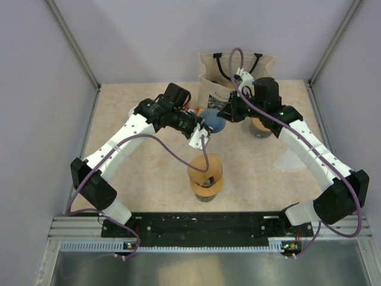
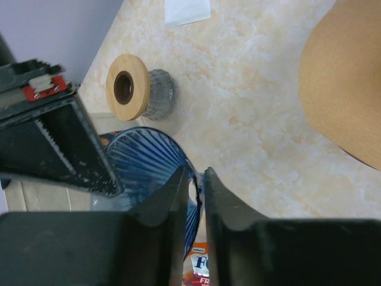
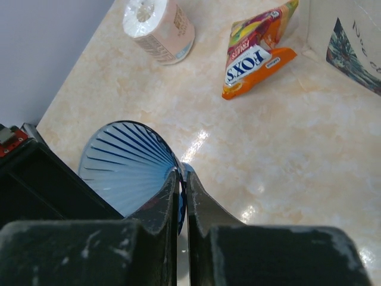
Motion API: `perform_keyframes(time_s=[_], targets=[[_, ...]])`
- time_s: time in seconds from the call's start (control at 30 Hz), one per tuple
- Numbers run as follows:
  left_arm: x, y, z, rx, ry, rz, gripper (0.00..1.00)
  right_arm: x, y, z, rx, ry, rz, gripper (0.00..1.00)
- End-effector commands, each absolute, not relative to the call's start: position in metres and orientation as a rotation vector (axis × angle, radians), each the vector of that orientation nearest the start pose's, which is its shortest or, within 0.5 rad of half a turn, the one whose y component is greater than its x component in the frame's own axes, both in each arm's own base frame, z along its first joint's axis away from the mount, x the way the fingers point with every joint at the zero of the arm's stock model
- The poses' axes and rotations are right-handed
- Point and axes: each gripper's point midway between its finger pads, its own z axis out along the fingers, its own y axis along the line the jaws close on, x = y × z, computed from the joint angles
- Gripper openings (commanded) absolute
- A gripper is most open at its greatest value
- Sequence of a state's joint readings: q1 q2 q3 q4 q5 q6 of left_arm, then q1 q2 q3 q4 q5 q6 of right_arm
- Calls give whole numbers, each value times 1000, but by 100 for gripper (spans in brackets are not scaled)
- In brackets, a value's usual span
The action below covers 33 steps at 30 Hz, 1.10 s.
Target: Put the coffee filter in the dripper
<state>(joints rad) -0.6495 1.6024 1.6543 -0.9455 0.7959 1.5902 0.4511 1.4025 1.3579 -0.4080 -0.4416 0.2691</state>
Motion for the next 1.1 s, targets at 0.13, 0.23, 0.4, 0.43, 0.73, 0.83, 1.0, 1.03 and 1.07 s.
perform_keyframes(time_s=[0.13, 0.23, 0.4, 0.43, 0.73, 0.83, 1.0, 1.03, 1.07], targets=[[280, -346, 330, 1841, 593, -416, 99, 344, 247, 320, -399, 1960, 809, 0], [280, -350, 359, 1683, 585, -429, 99, 347, 234, 320, -309, 1967, 751, 0], [285, -345, 425, 1310, 677, -511, 99, 358, 195, 311, -133, 1995, 714, 0], [290, -341, 440, 1213, 726, -540, 99, 359, 188, 310, -104, 1990, 724, 0], [390, -260, 472, 387, 1282, -623, 99, 371, 94, 307, 187, 1912, 668, 0], [407, -228, 429, 199, 1486, -694, 99, 373, 58, 305, 275, 1889, 603, 0], [429, -151, 336, -215, 1701, -582, 99, 380, 24, 298, 367, 1869, 528, 0], [426, -138, 318, -266, 1748, -518, 99, 382, 20, 296, 370, 1869, 517, 0], [423, -127, 303, -304, 1787, -453, 99, 385, 17, 295, 376, 1867, 512, 0]])
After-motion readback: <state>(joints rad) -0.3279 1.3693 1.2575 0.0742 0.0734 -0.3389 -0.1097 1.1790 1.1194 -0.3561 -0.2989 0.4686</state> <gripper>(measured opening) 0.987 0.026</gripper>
